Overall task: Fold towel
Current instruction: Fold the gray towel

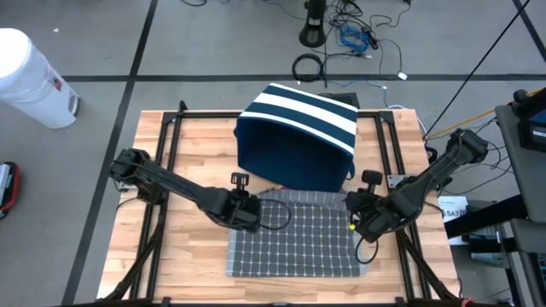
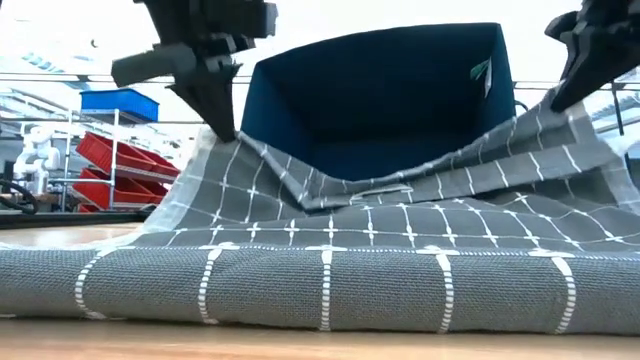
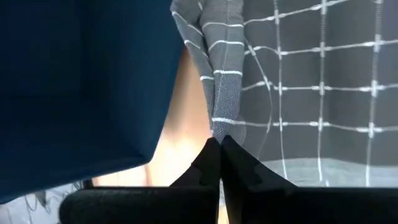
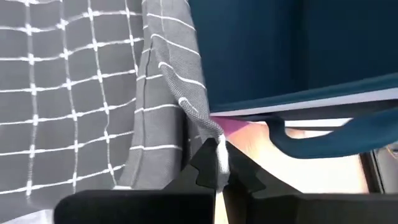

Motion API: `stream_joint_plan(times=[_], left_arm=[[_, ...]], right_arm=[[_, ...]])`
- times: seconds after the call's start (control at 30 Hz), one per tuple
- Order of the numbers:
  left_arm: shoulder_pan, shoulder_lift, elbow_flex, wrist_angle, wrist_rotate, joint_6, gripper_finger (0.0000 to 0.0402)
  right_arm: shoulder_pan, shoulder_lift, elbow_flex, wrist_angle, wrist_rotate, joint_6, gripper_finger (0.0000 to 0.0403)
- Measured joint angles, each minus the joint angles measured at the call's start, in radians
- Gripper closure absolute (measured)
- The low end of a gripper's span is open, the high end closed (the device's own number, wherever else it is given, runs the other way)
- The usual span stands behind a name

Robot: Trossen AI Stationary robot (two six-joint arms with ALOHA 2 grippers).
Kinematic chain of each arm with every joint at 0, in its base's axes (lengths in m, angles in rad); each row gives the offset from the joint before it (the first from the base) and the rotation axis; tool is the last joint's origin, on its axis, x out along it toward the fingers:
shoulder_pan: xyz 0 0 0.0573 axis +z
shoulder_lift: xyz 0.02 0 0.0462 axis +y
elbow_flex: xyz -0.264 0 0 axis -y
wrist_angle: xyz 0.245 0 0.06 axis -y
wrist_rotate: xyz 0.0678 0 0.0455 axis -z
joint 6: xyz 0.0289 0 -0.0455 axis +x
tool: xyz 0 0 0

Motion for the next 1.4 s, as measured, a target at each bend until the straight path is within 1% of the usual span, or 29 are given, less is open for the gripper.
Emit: stream_joint_plan(times=[0.1, 0.23, 0.3, 0.4, 0.53, 0.67, 0.77, 0.93, 1.1, 1.2, 1.33, 1.4], left_arm=[[-0.011, -0.017, 0.014, -0.007, -0.002, 0.009, 0.0401], [-0.009, -0.018, 0.014, 0.011, 0.007, 0.026, 0.0401], [-0.004, -0.014, 0.014, 0.024, 0.008, 0.026, 0.0401], [0.004, -0.011, 0.014, 0.027, 0.011, 0.027, 0.0401], [0.02, -0.011, 0.014, 0.028, 0.011, 0.027, 0.0401], [0.027, -0.011, 0.014, 0.029, 0.011, 0.031, 0.0401], [0.027, -0.01, 0.014, 0.03, 0.011, 0.031, 0.0401], [0.026, -0.01, 0.014, 0.033, 0.011, 0.032, 0.0401], [0.026, -0.01, 0.014, 0.034, 0.012, 0.032, 0.0401], [0.026, -0.01, 0.014, 0.034, 0.012, 0.031, 0.0401], [0.026, -0.01, 0.014, 0.034, 0.012, 0.034, 0.0401], [0.026, -0.01, 0.014, 0.034, 0.012, 0.036, 0.0401]], right_arm=[[0.002, -0.028, -0.001, 0.002, -0.02, -0.021, 0.0402], [-0.002, -0.014, -0.024, 0.09, -0.102, -0.102, 0.0389], [-0.002, 0.01, -0.042, 0.122, -0.121, -0.123, 0.0375], [-0.001, 0.056, -0.066, 0.123, -0.124, -0.118, 0.035], [0.01, 0.116, -0.084, 0.13, -0.146, -0.112, 0.0309], [0.025, 0.178, -0.1, 0.134, -0.147, -0.118, 0.027], [0.032, 0.221, -0.118, 0.137, -0.141, -0.102, 0.0251], [0.04, 0.274, -0.161, 0.223, -0.127, -0.095, 0.0241], [0.048, 0.309, -0.17, 0.23, -0.074, -0.074, 0.0241], [0.053, 0.326, -0.17, 0.225, -0.045, -0.056, 0.0234], [0.06, 0.336, -0.17, 0.22, -0.067, -0.039, 0.022], [0.069, 0.324, -0.17, 0.22, -0.079, 0.005, 0.0212]])
